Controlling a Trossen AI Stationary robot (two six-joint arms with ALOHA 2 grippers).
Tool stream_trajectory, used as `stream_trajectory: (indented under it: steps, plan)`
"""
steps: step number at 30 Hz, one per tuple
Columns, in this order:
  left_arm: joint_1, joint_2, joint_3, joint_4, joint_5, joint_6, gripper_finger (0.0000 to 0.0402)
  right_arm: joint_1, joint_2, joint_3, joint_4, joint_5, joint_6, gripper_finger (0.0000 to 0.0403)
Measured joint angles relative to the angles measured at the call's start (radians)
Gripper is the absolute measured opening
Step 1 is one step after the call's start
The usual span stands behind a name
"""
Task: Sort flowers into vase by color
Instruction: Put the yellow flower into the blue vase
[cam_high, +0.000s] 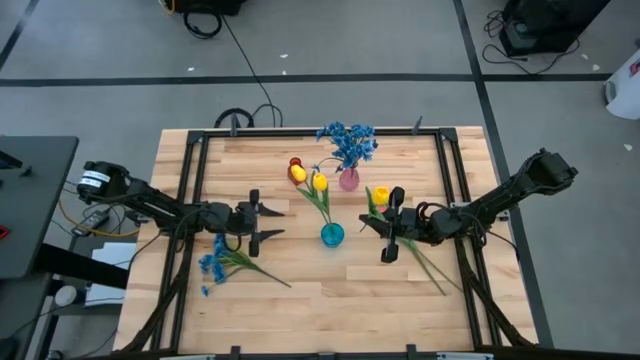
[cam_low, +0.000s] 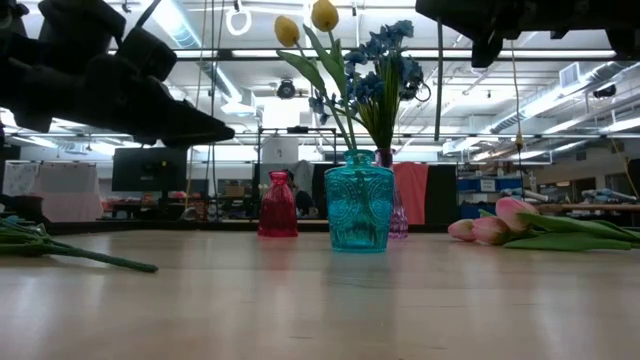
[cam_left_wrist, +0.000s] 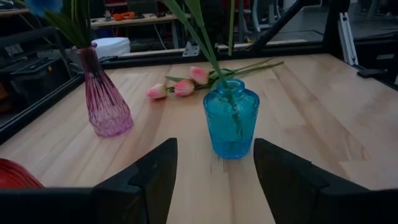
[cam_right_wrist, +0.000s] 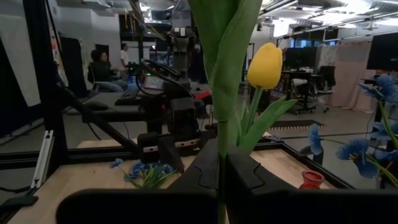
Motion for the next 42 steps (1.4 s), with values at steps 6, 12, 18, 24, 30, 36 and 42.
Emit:
stream_trajectory:
  steps: [6, 12, 18, 24, 30, 36, 42]
  plan:
    - [0.0, 0.0, 0.0, 0.004, -0.001, 0.0, 0.0218, 0.003, 0.0, 0.0, 0.0, 0.0, 0.003, 0.0012]
    - [0.0, 0.0, 0.0, -0.002, 0.002, -0.023, 0.0218, 0.018, 0.0, 0.0, -0.029, 0.004, 0.001, 0.0012]
    - [-0.005, 0.0, 0.015, -0.008, 0.005, -0.061, 0.0218, 0.019, 0.0, -0.076, -0.001, 0.022, 0.04, 0.0012]
    - [-0.038, 0.006, 0.075, -0.092, 0.005, -0.052, 0.0218, 0.018, 0.0, -0.217, 0.224, -0.002, 0.04, 0.0012]
    - [-0.039, 0.006, 0.102, -0.124, -0.008, -0.05, 0.0218, 0.016, 0.0, -0.265, 0.316, -0.051, 0.028, 0.0012]
    - [-0.039, 0.006, 0.103, -0.121, -0.054, -0.052, 0.0218, 0.007, 0.0, -0.238, 0.308, -0.119, 0.014, 0.0013]
    - [-0.039, 0.057, 0.113, -0.061, -0.058, -0.058, 0.0218, -0.007, 0.033, -0.189, 0.309, -0.16, -0.037, 0.0015]
